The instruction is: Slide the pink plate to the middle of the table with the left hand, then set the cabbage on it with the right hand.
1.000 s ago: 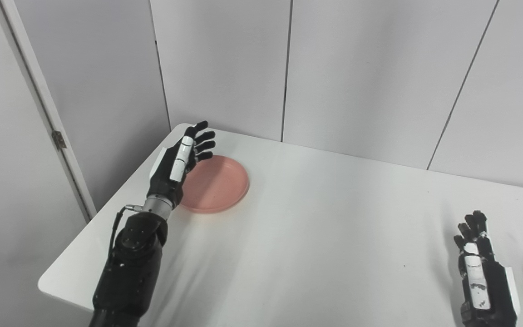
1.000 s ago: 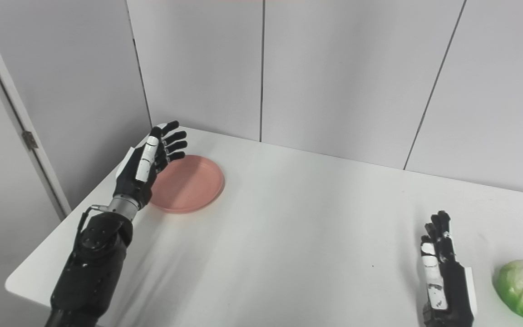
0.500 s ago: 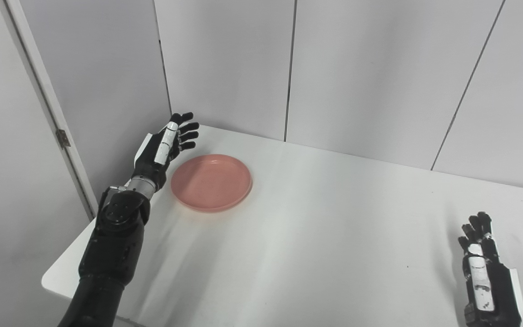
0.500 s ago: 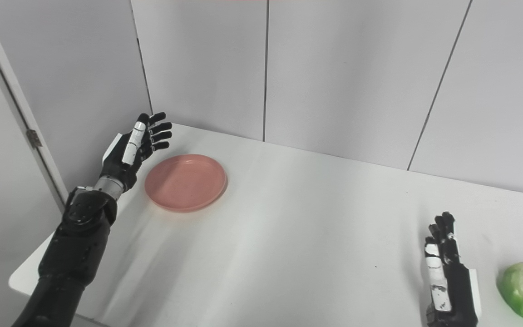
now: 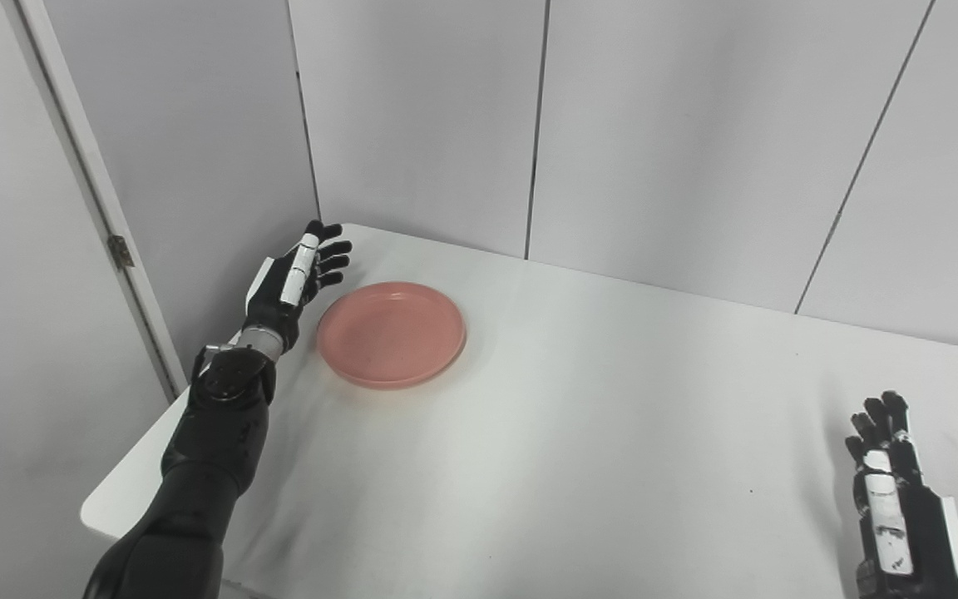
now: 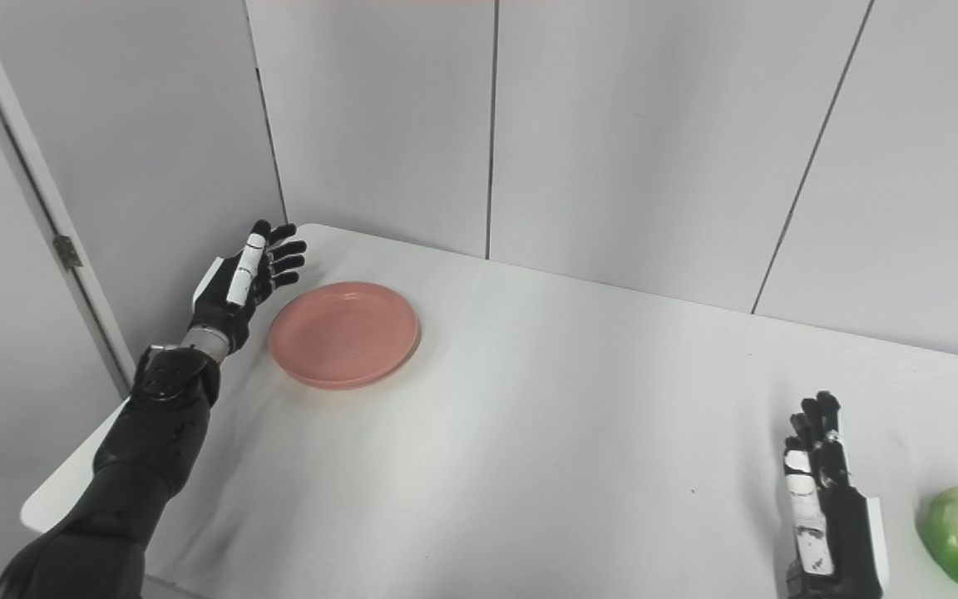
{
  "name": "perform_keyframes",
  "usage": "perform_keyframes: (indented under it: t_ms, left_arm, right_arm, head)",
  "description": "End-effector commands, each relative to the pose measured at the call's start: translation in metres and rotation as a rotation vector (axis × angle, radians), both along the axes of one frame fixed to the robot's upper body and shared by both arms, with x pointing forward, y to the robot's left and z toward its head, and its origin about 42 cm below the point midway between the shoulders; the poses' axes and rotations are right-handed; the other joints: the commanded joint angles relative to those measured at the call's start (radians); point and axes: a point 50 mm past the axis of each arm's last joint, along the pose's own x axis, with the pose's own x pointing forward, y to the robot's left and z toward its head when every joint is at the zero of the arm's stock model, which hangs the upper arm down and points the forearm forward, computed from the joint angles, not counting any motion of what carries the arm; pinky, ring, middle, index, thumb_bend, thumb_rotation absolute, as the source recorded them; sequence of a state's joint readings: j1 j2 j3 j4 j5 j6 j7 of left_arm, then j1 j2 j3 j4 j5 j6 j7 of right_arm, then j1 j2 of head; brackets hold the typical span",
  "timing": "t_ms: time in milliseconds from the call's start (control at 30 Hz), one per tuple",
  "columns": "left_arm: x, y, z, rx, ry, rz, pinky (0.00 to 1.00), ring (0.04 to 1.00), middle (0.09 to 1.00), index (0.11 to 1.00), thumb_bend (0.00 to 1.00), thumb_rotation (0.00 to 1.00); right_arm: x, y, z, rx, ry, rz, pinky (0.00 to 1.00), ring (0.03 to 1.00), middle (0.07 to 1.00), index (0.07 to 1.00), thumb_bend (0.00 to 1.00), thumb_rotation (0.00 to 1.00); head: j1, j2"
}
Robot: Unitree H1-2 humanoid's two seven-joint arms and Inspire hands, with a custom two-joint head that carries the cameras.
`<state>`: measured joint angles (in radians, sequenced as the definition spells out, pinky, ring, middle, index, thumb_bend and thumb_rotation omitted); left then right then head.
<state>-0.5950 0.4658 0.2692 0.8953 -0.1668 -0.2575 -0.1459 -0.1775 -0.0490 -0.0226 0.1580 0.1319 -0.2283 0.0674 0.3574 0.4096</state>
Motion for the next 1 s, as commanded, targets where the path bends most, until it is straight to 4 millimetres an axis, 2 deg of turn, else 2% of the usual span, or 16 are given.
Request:
perform_keyframes:
  t_ms: [0, 133, 500, 700, 967]
  left_arm:
    - [0.02, 0.006, 0.039, 0.059, -0.121, -0.002, 0.85, 0.851, 0.83, 0.834, 0.74, 1.0]
    - [0.024, 0.003, 0.032, 0.053, -0.112, 0.001, 0.89, 0.866, 0.842, 0.843, 0.74, 1.0]
    - [0.027, -0.012, 0.006, -0.005, -0.068, -0.041, 0.9, 0.88, 0.859, 0.846, 0.74, 1.0]
    - [0.029, -0.027, -0.002, -0.044, -0.067, -0.088, 0.88, 0.876, 0.859, 0.851, 0.74, 1.0]
    - [0.03, -0.057, -0.007, -0.091, -0.072, -0.191, 0.92, 0.898, 0.862, 0.847, 0.82, 1.0]
  right_arm:
    - [-0.028, -0.013, -0.042, -0.005, 0.14, -0.03, 1.0, 0.973, 0.97, 0.985, 0.57, 0.83]
    - [-0.029, -0.013, -0.042, -0.008, 0.138, -0.031, 1.0, 0.974, 0.969, 0.986, 0.57, 0.83]
    - [-0.031, -0.013, -0.039, -0.007, 0.137, -0.034, 1.0, 0.969, 0.968, 0.981, 0.57, 0.83]
    - [-0.03, -0.013, -0.038, -0.014, 0.133, -0.039, 1.0, 0.963, 0.965, 0.976, 0.57, 0.83]
    - [-0.028, -0.012, -0.037, -0.01, 0.139, -0.034, 1.0, 0.972, 0.974, 0.98, 0.58, 0.82]
  head:
    - [0.002, 0.001]
    - [0.002, 0.0]
    - [-0.004, 0.013]
    - [-0.008, 0.017]
    - [-0.012, 0.019]
